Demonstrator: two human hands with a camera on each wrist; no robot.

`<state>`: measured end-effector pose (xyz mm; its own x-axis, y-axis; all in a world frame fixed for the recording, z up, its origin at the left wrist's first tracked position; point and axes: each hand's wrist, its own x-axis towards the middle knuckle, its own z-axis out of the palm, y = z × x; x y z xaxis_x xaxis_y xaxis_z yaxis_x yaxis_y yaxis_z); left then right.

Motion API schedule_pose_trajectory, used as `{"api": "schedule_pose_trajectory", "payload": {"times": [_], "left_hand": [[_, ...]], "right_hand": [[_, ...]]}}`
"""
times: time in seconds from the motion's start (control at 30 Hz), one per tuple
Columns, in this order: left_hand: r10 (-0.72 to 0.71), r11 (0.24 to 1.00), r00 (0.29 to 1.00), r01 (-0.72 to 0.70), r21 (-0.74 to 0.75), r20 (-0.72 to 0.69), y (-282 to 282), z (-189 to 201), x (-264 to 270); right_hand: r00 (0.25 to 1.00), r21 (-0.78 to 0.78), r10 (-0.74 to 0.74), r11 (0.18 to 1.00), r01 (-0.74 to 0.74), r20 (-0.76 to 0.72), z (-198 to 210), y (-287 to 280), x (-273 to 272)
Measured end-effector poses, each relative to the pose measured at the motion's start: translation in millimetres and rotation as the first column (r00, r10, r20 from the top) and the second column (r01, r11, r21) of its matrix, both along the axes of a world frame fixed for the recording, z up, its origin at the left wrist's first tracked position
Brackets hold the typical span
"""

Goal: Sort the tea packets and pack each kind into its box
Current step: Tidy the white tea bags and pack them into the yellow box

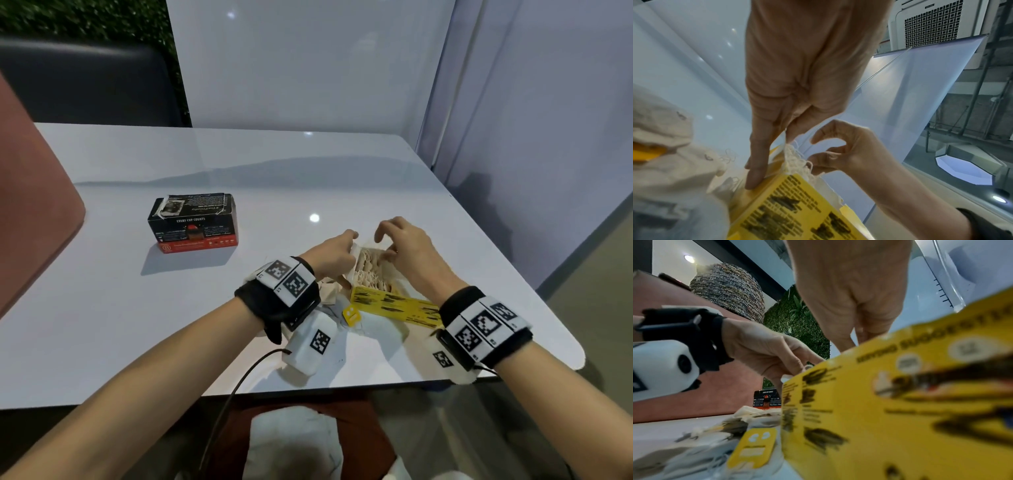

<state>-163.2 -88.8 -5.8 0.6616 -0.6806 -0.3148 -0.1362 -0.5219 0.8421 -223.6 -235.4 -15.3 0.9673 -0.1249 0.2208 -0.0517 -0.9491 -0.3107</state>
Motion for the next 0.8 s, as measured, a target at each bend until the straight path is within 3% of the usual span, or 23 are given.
{"api": "schedule_pose_trajectory", "payload": {"times": [0.07,0.13,0.27,0.43,0.53,0.63,0.73,0.8], "left_hand": [[0.010,1.000,1.000,-0.010,0.012,0.005,-0.8,-2.7,2.1],[0.014,1.000,1.000,-0.014,0.022,0.010,-2.0,-4.9,3.8],[0.023,1.000,0.999,-0.024,-0.005,-0.030,-2.3,-8.3,7.0],[0.054,0.991,0.993,-0.066,-0.112,-0.106,5.2,0.1,2.4],[0.084,0.991,0.995,-0.077,-0.112,0.062,41.2,12.7,7.8],[0.074,0.995,0.939,-0.094,0.046,0.335,93.4,12.3,10.5],[-0.012,0.966,0.850,-0.126,0.227,0.527,133.7,0.6,-0.7],[-0.044,0.951,0.833,-0.134,0.278,0.552,146.4,-9.4,-6.8]], "right_hand": [[0.998,0.036,-0.057,0.998,0.056,0.034,-6.5,2.8,-1.7],[0.996,0.085,-0.090,0.992,0.092,-0.023,-12.9,6.4,2.2],[0.996,0.217,-0.075,0.972,0.085,-0.052,-11.6,16.3,13.1],[0.997,0.132,-0.036,0.990,0.045,-0.073,-6.9,15.3,7.5],[0.995,0.075,-0.059,0.995,0.065,-0.085,-2.4,9.8,-1.2],[0.997,-0.048,-0.077,0.996,0.077,-0.001,7.7,14.5,-13.7],[0.988,-0.044,0.042,0.998,-0.036,0.151,17.2,38.5,-31.2],[0.987,-0.020,0.145,0.989,-0.144,0.070,16.2,61.3,-39.5]]}}
